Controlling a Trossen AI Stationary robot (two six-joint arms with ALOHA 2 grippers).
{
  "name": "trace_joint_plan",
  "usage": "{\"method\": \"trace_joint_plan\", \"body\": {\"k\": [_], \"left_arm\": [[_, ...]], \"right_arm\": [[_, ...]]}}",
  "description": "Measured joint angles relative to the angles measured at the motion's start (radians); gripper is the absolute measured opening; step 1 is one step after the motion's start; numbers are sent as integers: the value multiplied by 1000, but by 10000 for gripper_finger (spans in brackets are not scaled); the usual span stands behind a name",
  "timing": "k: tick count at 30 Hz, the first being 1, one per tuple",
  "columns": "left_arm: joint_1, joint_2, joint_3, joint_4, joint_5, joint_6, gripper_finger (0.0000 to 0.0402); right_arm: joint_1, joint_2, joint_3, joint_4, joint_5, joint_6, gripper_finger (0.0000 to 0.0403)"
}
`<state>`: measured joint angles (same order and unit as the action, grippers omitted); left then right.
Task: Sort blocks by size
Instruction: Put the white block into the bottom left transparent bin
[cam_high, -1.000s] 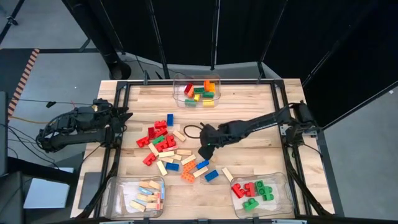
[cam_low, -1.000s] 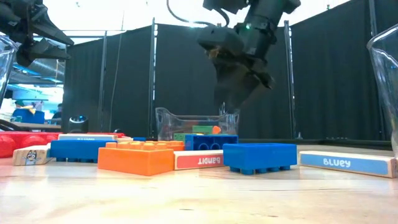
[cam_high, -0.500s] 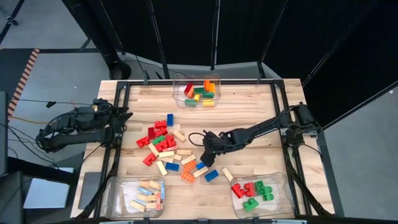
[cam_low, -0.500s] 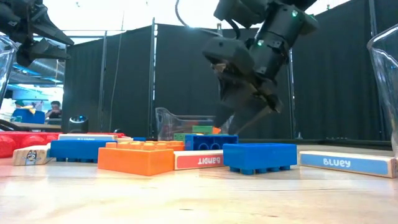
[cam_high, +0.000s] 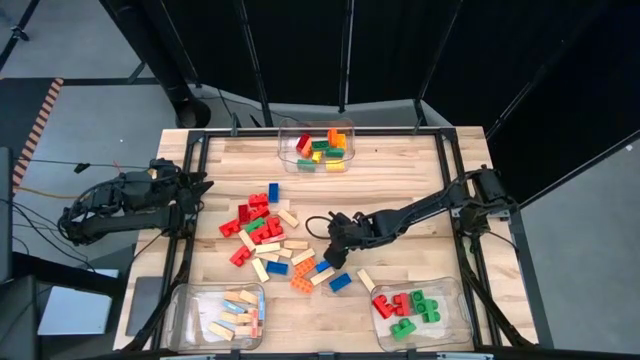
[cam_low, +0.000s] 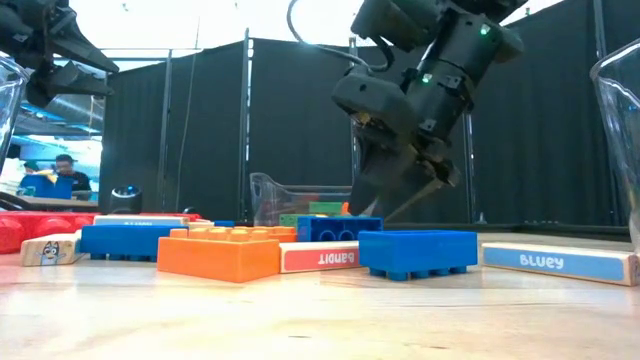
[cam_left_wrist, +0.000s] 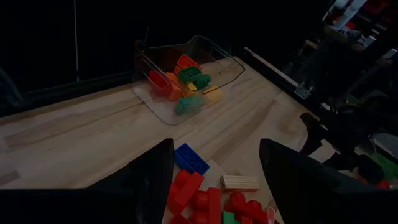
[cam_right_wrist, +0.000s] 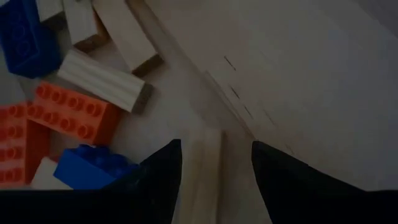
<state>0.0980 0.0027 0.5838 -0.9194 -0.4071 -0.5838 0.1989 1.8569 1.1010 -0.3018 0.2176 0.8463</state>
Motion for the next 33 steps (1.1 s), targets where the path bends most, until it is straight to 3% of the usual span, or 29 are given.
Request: {"method": "trace_joint_plan", "body": {"k": [8,14,17,27,33], "left_arm": [[0,0,0,0,0,0,245],[0,0,0,0,-1,-1,245],[0,0,0,0,-1,-1,245],[0,0,0,-1,0,-1,245],[0,0,0,0,-1,-1,245]], "right_arm": [[29,122,56,42,-46,-5,195],[31,178,146,-154,-46,1,159],[28,169,146,-221,-47,-36,117],[-33,120,140,-239,-100,-52,116],[-81,20,138,-147,-38,-11,116]]}}
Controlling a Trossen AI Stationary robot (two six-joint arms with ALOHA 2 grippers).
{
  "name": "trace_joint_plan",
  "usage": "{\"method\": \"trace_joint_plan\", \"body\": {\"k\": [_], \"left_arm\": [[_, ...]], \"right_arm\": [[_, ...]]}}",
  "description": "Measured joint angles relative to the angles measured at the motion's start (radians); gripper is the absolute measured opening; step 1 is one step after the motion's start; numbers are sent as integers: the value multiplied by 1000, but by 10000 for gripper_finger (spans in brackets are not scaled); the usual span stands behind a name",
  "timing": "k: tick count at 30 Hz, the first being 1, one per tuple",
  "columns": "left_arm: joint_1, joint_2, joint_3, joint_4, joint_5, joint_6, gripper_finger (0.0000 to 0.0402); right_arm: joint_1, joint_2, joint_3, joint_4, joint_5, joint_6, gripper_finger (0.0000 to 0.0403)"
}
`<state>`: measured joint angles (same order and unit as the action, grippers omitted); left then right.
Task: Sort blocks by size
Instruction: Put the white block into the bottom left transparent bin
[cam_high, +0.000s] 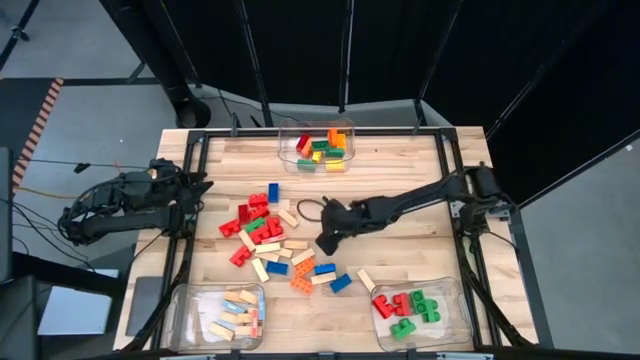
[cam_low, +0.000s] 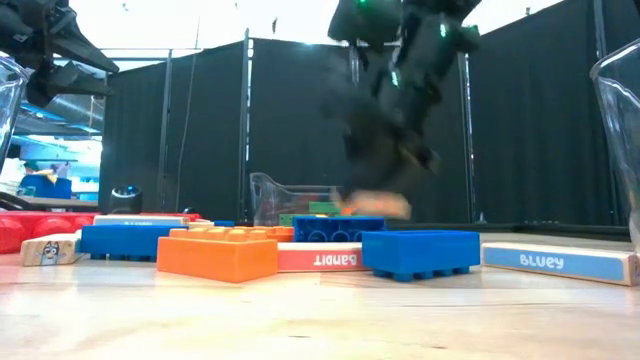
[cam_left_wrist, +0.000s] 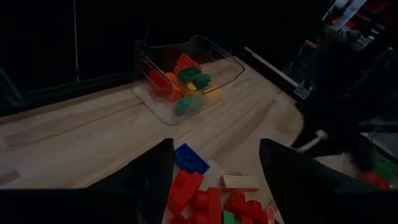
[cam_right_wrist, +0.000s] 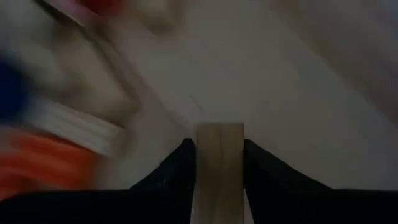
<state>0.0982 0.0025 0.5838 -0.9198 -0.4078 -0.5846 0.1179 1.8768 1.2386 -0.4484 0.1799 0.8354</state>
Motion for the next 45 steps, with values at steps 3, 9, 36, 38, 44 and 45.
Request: {"method": "trace_joint_plan", "body": {"k": [3,9,36,38,44,45], "left_arm": [[0,0,0,0,0,0,245],[0,0,0,0,0,0,245],[0,0,0,0,0,0,245],[0,0,0,0,0,0,245],[0,0,0,1,0,0,245],[0,0,0,0,0,0,245]], "right_arm": [[0,-14,1,157,-23,-30,116],[17,19,4,582,-107,-101,116],[83,748,1117,406,-734,-287,123],[80,754,1109,402,-718,-272,149],[67,733,1118,344,-714,-287,192],[64,726,1118,331,-725,-275,192]]}}
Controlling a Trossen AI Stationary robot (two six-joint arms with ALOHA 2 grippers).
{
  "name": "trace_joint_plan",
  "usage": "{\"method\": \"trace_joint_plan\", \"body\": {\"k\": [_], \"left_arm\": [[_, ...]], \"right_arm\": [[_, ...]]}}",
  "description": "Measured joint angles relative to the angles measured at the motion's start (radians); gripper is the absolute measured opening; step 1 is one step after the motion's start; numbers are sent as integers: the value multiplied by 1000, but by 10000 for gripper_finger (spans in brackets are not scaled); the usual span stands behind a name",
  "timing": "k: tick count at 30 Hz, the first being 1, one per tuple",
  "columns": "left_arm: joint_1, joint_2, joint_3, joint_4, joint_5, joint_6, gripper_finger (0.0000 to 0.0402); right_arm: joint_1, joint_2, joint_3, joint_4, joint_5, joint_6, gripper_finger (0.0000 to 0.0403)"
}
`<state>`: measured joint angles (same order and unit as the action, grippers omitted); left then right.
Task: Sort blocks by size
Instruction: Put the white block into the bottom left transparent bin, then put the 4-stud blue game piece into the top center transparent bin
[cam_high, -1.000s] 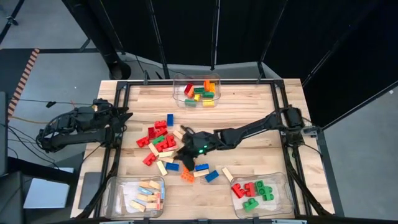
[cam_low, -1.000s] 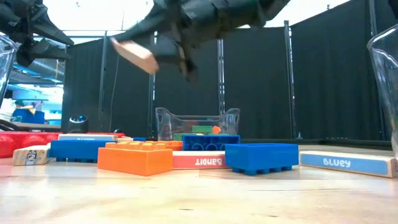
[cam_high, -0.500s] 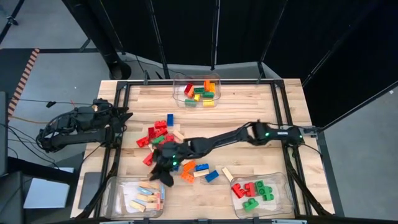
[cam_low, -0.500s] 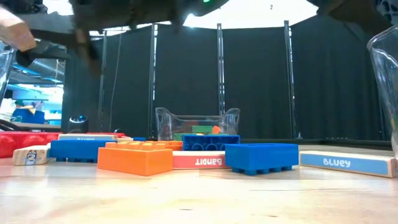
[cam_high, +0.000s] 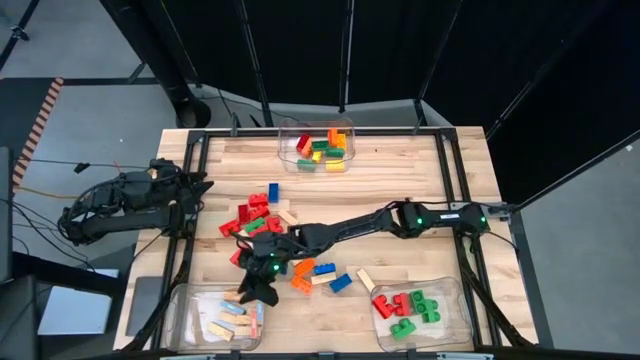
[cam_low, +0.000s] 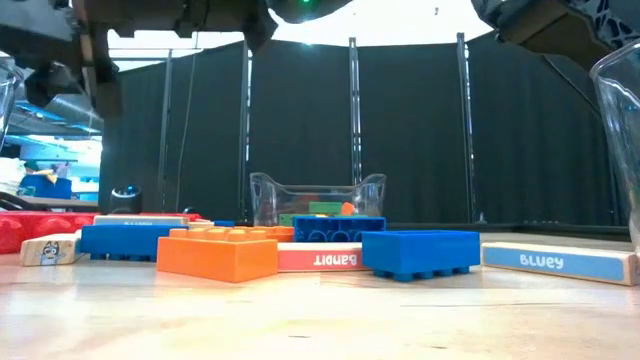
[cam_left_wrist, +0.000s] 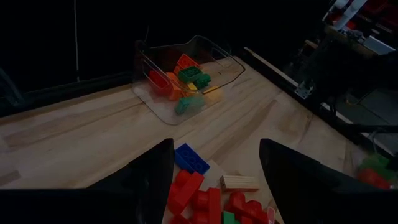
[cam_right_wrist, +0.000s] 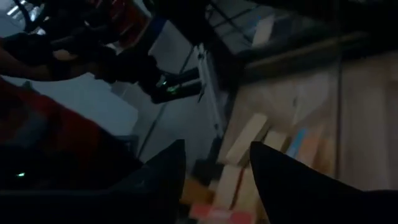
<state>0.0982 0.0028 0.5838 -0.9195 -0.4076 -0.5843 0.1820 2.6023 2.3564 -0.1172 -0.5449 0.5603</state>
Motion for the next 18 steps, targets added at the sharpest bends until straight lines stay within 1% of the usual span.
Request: {"method": "trace_joint_plan", "body": {"k": [1,3,5,6,8,10,11,13,15,18], "left_arm": [[0,0,0,0,0,0,245],[0,0,0,0,0,0,245],[0,0,0,0,0,0,245],[0,0,0,0,0,0,245],[0,0,0,0,0,0,245],[0,0,0,0,0,0,245],[0,0,0,0,0,0,245],[0,0,0,0,0,0,245],[0,0,0,0,0,0,245],[0,0,0,0,0,0,245]], "right_arm": [[-1,-8,0,-25,-17,11,191],[-12,-41,-1,-127,-49,5,186],[-25,-97,-2,-289,-43,-45,180],[-27,-135,-2,-395,-16,-90,177],[-24,-208,1,-632,99,-208,171],[5,-260,4,-880,267,-332,166],[25,-274,3,-997,357,-379,165],[57,-282,-9,-1164,473,-436,165],[79,-288,-41,-1223,500,-466,166],[92,-299,-108,-1215,463,-495,167]]}}
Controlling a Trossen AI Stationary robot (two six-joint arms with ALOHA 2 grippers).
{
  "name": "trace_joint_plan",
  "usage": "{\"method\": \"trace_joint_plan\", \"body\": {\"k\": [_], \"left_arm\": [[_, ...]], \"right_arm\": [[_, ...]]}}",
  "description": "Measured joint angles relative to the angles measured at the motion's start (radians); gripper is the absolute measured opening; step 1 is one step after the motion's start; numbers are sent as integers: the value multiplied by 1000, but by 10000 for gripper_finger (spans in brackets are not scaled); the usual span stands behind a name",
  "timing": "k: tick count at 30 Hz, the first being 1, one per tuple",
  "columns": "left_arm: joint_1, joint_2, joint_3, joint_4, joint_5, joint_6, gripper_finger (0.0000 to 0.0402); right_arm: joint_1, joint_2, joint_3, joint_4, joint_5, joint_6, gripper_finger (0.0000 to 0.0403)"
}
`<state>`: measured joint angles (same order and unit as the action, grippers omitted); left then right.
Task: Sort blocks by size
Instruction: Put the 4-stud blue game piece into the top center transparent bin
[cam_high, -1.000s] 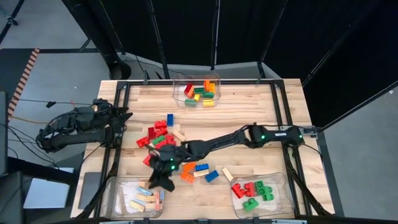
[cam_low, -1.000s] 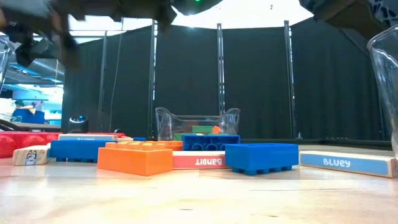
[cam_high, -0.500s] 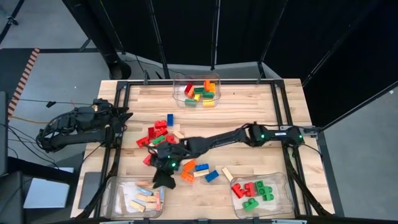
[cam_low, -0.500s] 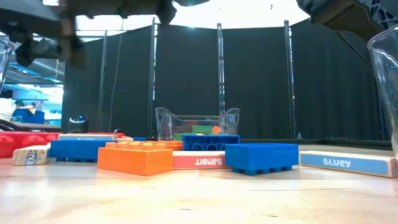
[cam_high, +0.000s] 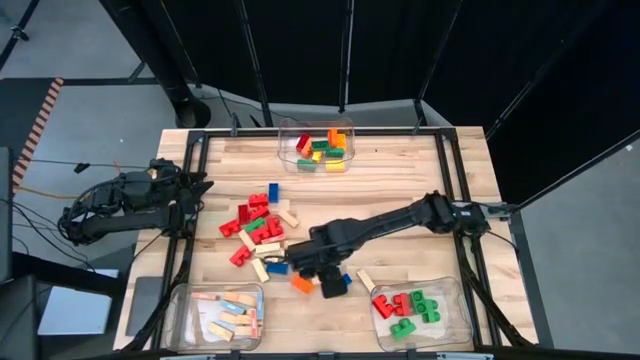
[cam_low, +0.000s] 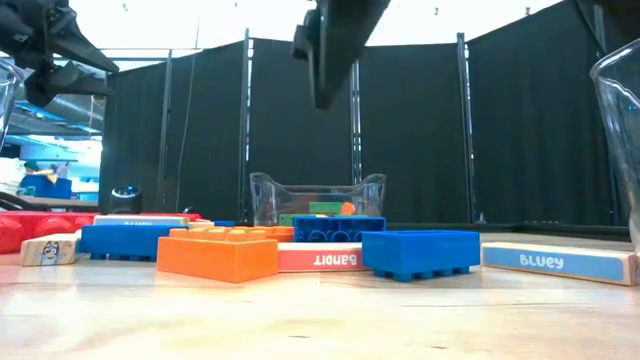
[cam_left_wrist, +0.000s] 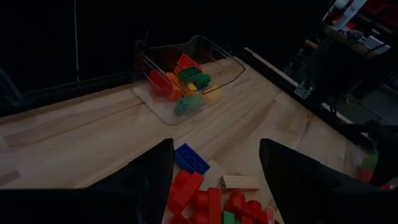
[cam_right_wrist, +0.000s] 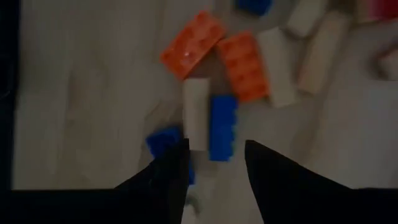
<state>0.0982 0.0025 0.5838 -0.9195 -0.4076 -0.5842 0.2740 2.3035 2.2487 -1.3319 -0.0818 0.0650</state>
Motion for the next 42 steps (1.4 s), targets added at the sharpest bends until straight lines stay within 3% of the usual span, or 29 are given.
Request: {"method": "trace_joint_plan", "body": {"k": [4,11,19,24,29,36,42], "left_arm": [[0,0,0,0,0,0,245],[0,0,0,0,0,0,245],[0,0,0,0,0,0,245],[0,0,0,0,0,0,245],[0,0,0,0,0,0,245],[0,0,0,0,0,0,245],[0,0,0,0,0,-1,245]], "right_arm": [[0,10,-112,119,-43,14,167],[-4,5,-245,277,20,24,167],[-8,6,-386,380,12,97,164],[-11,3,-404,384,38,118,101],[-22,4,-381,367,44,118,102],[-108,-113,-341,352,213,126,102],[-292,-253,-341,358,474,170,102]]}}
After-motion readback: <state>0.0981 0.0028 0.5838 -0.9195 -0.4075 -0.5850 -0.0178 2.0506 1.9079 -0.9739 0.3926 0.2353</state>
